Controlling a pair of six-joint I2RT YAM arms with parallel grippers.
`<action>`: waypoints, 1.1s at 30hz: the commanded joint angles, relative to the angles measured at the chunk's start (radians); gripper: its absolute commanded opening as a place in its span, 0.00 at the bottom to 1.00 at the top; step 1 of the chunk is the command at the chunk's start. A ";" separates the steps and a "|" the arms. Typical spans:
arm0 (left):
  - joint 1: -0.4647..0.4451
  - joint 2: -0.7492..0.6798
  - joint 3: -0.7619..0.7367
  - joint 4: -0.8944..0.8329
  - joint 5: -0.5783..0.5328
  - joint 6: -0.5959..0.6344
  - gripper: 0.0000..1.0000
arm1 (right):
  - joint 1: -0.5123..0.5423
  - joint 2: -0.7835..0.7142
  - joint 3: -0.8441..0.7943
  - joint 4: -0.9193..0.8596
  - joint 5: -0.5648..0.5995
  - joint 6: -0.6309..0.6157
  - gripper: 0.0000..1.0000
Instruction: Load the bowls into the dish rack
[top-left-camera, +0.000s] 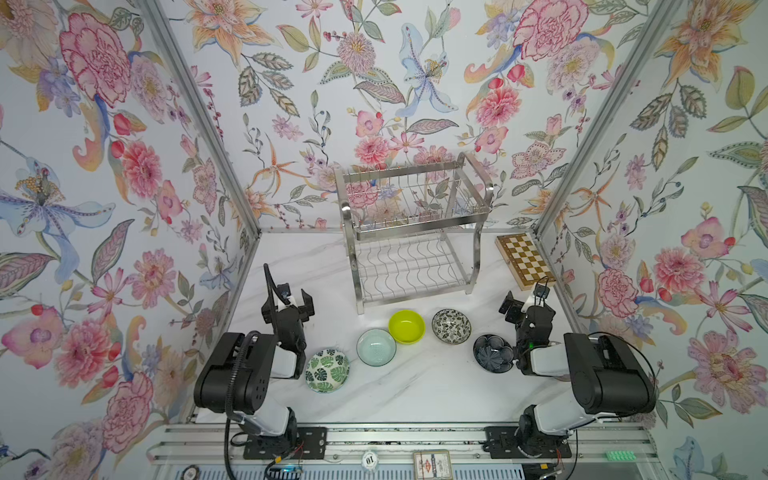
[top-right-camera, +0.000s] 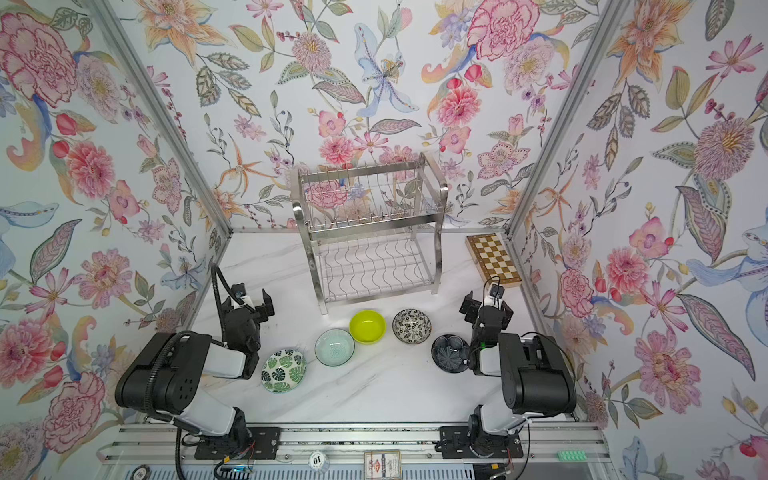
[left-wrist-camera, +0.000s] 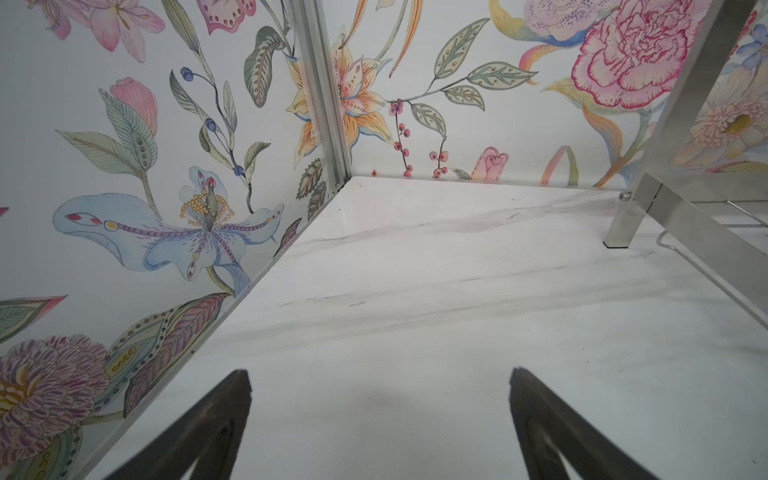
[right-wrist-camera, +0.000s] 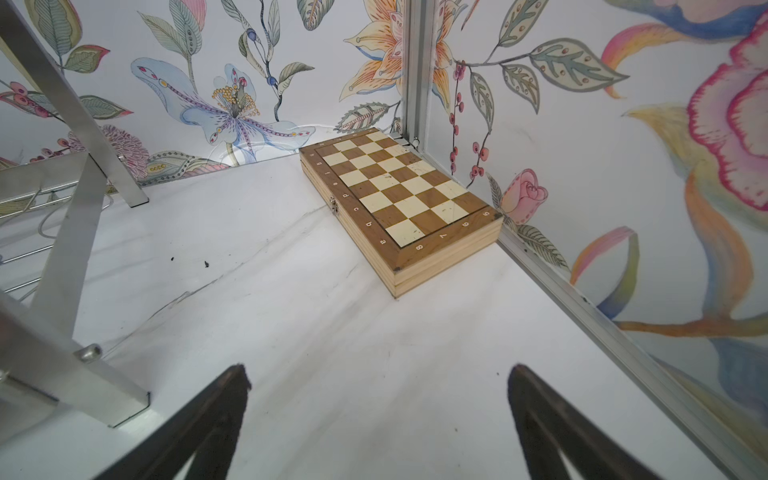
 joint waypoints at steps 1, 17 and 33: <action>-0.003 0.009 0.002 0.032 -0.003 0.007 0.99 | -0.005 -0.009 0.010 -0.002 0.001 0.003 0.99; 0.003 0.006 0.006 0.020 0.001 -0.003 0.99 | -0.005 -0.009 0.009 -0.002 0.000 0.003 0.99; -0.021 -0.029 -0.052 0.074 -0.047 0.009 0.99 | 0.023 -0.033 0.012 -0.008 0.079 -0.008 0.99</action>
